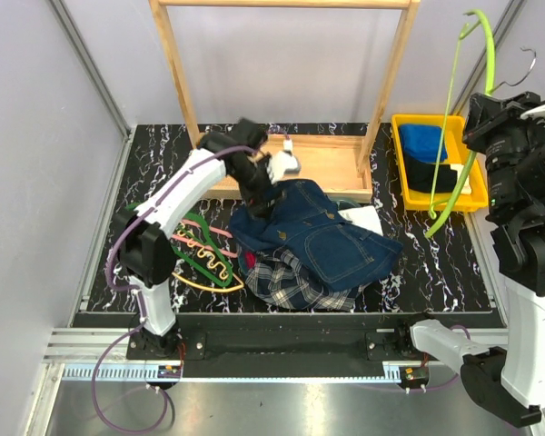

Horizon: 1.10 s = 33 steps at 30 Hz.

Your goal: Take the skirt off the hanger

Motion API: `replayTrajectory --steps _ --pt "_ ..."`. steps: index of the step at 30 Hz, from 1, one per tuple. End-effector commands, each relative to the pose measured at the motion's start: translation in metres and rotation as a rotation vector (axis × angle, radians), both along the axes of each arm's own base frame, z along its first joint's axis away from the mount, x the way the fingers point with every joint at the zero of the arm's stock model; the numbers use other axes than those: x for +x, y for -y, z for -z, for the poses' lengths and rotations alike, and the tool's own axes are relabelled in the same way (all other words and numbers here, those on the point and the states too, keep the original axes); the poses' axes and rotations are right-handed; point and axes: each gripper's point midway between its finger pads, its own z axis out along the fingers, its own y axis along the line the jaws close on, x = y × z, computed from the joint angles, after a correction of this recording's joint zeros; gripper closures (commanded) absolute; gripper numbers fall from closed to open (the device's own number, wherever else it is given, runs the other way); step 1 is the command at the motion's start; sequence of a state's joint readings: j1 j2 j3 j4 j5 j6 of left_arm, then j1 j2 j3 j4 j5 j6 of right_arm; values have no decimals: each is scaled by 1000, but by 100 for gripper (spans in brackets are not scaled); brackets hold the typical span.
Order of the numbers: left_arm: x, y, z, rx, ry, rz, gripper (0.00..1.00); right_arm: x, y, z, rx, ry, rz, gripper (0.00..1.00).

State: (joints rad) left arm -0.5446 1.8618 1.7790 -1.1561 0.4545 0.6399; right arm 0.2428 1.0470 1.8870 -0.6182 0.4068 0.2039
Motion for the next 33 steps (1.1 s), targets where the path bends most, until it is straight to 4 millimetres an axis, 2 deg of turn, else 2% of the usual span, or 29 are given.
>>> replayTrajectory --steps 1,2,5,7,8,10,11,12,13,14,15,17,18,19,20,21,22,23,24,27,28,29,30,31,32,33 --pt "37 -6 -94 -124 211 -105 1 -3 -10 -14 17 58 -64 100" --pt "43 -6 -125 -183 263 -124 1 -2 -11 -12 15 53 -68 100" --pt "49 -22 -176 -252 362 -170 1 7 -17 0 12 15 -85 100" --pt "48 -39 -196 -247 421 -211 1 13 -27 7 1 -20 -133 100" --pt "51 -49 -203 -239 446 -261 1 24 -36 14 6 -50 -167 100" --pt "62 -77 -218 -273 478 -364 1 34 -69 20 3 -78 -332 100" --pt "56 -86 -235 -345 476 -418 1 53 -89 36 20 -137 -411 100" --pt "72 -116 -234 -361 486 -517 1 53 -120 43 22 -170 -580 100" --pt "74 -129 -238 -389 492 -568 1 60 -136 54 41 -210 -662 100" --pt "64 -138 -252 -448 495 -620 1 76 -155 71 93 -273 -739 100" --pt "70 -160 -245 -451 497 -694 1 74 -179 83 109 -313 -845 100" --pt "59 -170 -249 -476 495 -760 1 78 -208 95 87 -324 -921 100" --pt "41 -184 -269 -500 563 -795 1 68 -234 104 62 -339 -984 100" --pt "34 -188 -260 -497 548 -819 1 62 -249 106 42 -339 -1028 100" --pt "23 -194 -266 -501 580 -852 1 60 -262 114 29 -358 -1058 100" --pt "5 -201 -281 -516 644 -874 1 57 -274 123 27 -381 -1084 100" --pt "-4 -204 -284 -521 658 -896 1 46 -292 128 24 -396 -1135 100" --pt "-12 -208 -281 -519 649 -936 1 45 -301 142 36 -431 -1150 100" --pt "-26 -209 -288 -528 673 -947 1 34 -318 138 38 -400 -1196 100" --pt "-42 -211 -288 -527 669 -985 1 18 -343 142 74 -405 -1256 100" --pt "-45 -210 -287 -531 657 -989 1 2 -363 142 58 -409 -1310 100" --pt "-48 -209 -287 -532 648 -992 1 -3 -373 143 50 -409 -1320 100" --pt "-50 -208 -288 -538 646 -994 1 -3 -387 152 38 -428 -1337 100" --pt "-52 -207 -292 -553 645 -998 1 -19 -405 149 23 -420 -1386 100" --pt "-55 -206 -296 -564 649 -994 1 -18 -414 153 18 -424 -1381 100" --pt "-58 -204 -299 -570 650 -988 1 -14 -433 172 5 -462 -1388 100"
